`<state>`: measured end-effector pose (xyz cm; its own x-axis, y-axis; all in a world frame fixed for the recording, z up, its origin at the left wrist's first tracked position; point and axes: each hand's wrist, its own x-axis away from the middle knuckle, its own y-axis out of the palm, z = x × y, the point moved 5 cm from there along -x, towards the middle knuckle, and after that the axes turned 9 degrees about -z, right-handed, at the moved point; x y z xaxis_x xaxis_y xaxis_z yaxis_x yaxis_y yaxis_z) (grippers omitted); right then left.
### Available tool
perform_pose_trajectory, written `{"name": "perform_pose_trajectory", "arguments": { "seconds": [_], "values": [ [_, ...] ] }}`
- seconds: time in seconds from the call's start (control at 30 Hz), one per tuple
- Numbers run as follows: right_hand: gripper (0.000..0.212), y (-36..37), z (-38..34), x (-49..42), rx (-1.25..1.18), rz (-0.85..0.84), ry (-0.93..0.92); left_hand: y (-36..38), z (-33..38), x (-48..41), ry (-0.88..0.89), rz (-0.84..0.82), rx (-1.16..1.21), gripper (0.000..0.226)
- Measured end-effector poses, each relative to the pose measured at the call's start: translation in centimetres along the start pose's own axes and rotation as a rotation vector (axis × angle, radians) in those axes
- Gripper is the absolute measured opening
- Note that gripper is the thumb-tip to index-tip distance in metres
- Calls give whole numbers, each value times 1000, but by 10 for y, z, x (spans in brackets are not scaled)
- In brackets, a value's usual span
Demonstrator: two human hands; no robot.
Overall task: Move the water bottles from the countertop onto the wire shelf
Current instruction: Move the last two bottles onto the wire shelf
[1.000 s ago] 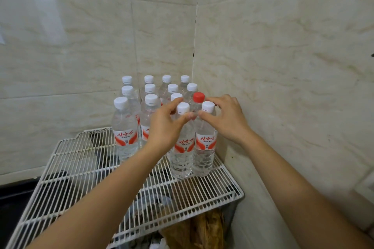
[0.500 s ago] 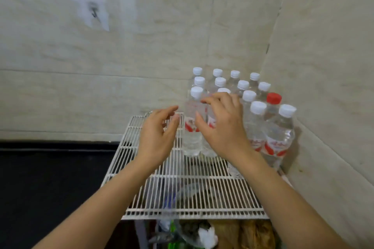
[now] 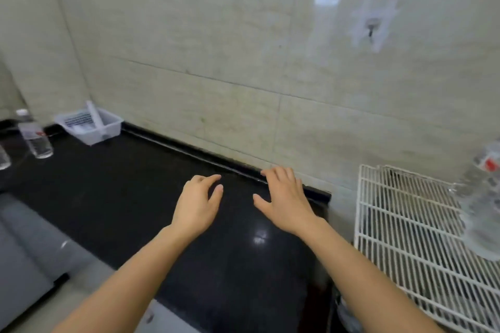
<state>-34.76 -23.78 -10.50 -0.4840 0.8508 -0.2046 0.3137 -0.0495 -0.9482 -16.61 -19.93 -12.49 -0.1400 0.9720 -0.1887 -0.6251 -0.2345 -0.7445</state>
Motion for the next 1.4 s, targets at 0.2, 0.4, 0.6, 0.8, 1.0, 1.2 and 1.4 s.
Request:
{"name": "perform_pose_trajectory", "arguments": {
  "seconds": [0.2,0.4,0.6,0.8,1.0,1.2,1.4],
  "values": [
    [62,87,-142,-80,4,-192,-105,-99,-149,15,-246,-8,-140,44],
    [62,156,-252,-155,47,-317,-235,-178,-262,27,-451,52,-201,47],
    [62,220,-339,-234,69,-399,-338,-232,-357,8,-579,69,-227,50],
    [63,279,-410,-338,66,-461,-404,-279,-457,-46,-685,18,-257,52],
    [63,316,-481,-441,65,-507,-455,-335,-539,-107,-783,25,-254,53],
    [66,362,-527,-511,129,-608,-436,-368,-607,-145,-845,36,-216,54],
    [74,397,-570,-581,129,-594,-398,-406,-674,-191,-823,37,-234,55]
  ]
}}
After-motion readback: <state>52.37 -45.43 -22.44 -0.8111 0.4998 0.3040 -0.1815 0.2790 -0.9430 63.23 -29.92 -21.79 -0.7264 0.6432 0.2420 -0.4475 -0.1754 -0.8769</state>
